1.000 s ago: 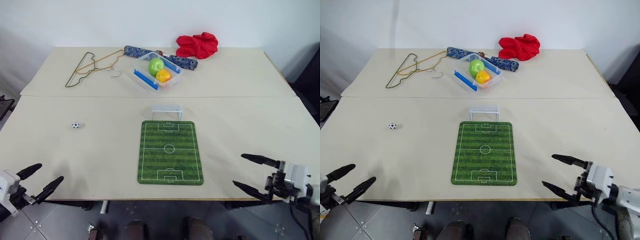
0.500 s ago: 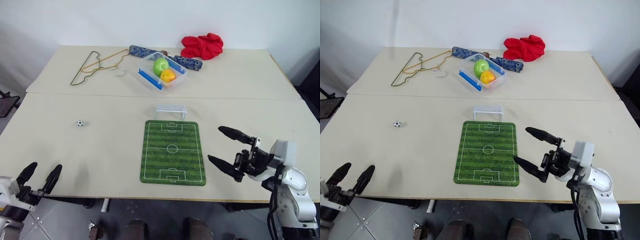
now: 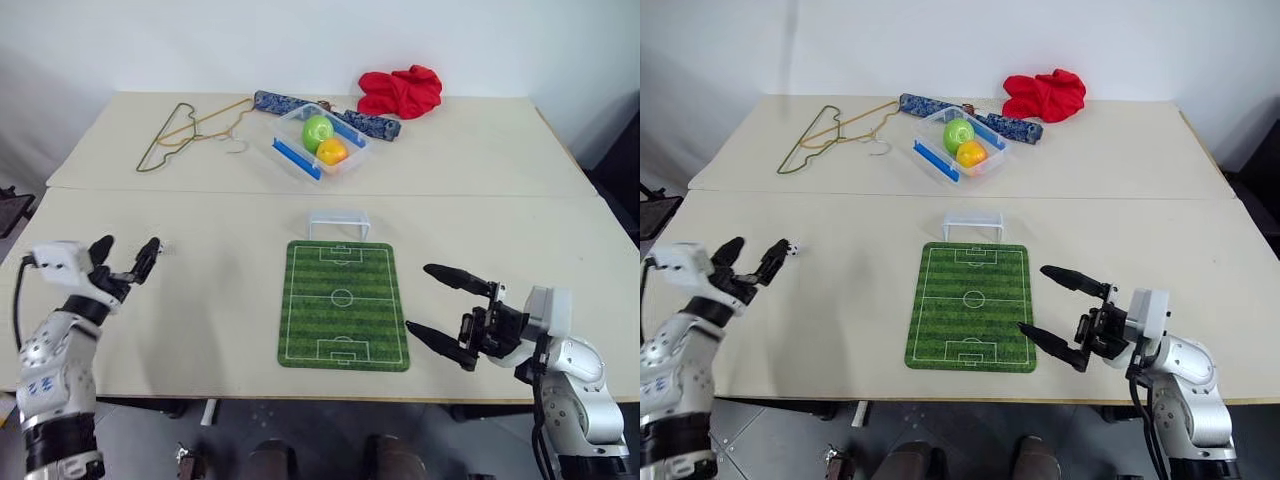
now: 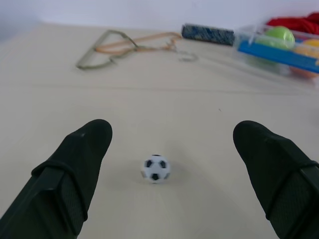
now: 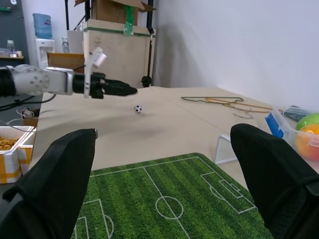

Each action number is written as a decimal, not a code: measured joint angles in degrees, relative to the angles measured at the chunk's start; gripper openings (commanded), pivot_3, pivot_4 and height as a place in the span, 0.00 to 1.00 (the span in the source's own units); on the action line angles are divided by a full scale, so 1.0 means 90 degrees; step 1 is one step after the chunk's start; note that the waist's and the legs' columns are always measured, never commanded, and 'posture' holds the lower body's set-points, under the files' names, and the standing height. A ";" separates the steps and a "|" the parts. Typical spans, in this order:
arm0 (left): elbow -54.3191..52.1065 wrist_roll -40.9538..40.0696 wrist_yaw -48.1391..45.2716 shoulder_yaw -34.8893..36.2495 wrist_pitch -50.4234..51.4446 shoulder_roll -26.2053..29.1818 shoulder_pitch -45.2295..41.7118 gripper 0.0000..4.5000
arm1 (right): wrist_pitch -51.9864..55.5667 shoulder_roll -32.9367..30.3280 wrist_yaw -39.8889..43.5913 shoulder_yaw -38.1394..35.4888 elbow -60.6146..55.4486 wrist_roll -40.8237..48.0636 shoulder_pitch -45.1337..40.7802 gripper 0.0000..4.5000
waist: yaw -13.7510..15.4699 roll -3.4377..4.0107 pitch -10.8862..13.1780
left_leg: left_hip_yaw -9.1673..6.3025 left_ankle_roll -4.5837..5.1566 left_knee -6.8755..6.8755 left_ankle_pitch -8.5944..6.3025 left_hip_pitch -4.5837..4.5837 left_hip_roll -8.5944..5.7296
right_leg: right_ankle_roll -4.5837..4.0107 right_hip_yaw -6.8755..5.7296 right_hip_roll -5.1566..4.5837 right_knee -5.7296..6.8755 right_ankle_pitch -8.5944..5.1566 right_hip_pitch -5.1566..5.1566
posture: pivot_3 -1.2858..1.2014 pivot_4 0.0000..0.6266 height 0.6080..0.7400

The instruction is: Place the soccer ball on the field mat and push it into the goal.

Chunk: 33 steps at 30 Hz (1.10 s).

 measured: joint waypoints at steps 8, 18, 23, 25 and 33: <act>0.1472 0.0576 0.0032 -0.0380 -0.0150 0.0228 -0.0944 0.99 | 0.0213 0.0007 -0.0435 0.0082 -0.0475 -0.0028 0.0105 1.00 | 0.0024 0.0000 0.0000 | 0.0000 0.0000 0.0003 0.0000 -0.0002 -0.0001 | 0.0000 0.0000 0.0000 0.0000 0.0000 0.0000 | 0.52 0.24 1.00; 0.1901 0.0673 -0.0095 -0.0519 -0.0386 0.0089 -0.1028 0.42 | 0.0303 0.0007 -0.0654 0.0094 -0.0557 -0.0077 0.0114 1.00 | 0.0049 -0.0001 0.0000 | 0.0001 0.0000 0.0004 0.0000 -0.0002 -0.0001 | 0.0000 0.0000 0.0000 0.0001 0.0000 0.0000 | 0.52 0.24 1.00; 0.1942 0.0551 -0.0343 -0.0407 -0.0392 0.0104 -0.0937 0.19 | 0.0303 0.0008 -0.0654 0.0093 -0.0557 -0.0077 0.0129 1.00 | 0.0041 -0.0001 0.0000 | 0.0002 0.0000 0.0004 0.0000 -0.0002 -0.0001 | 0.0000 0.0000 0.0000 0.0001 0.0000 0.0000 | 0.52 0.24 1.00; 0.1930 0.0451 -0.0655 -0.0342 -0.0506 0.0166 -0.0789 0.19 | 0.0303 0.0008 -0.0654 0.0090 -0.0557 -0.0077 0.0134 1.00 | 0.0021 -0.0001 0.0000 | 0.0002 0.0000 0.0004 0.0000 -0.0002 -0.0001 | 0.0000 0.0001 0.0000 0.0001 0.0000 -0.0001 | 0.52 0.24 1.00; 0.0068 -0.1352 -0.2909 -0.0040 0.0248 0.0564 -0.0611 0.19 | 0.0622 -0.0412 -0.0527 -0.0021 -0.0993 0.0219 0.0324 1.00 | 0.0076 -0.0012 0.0004 | -0.0011 0.0000 0.0014 0.0000 -0.0012 -0.0001 | 0.0000 -0.0007 -0.0004 0.0000 0.0000 0.0001 | 0.52 0.24 1.00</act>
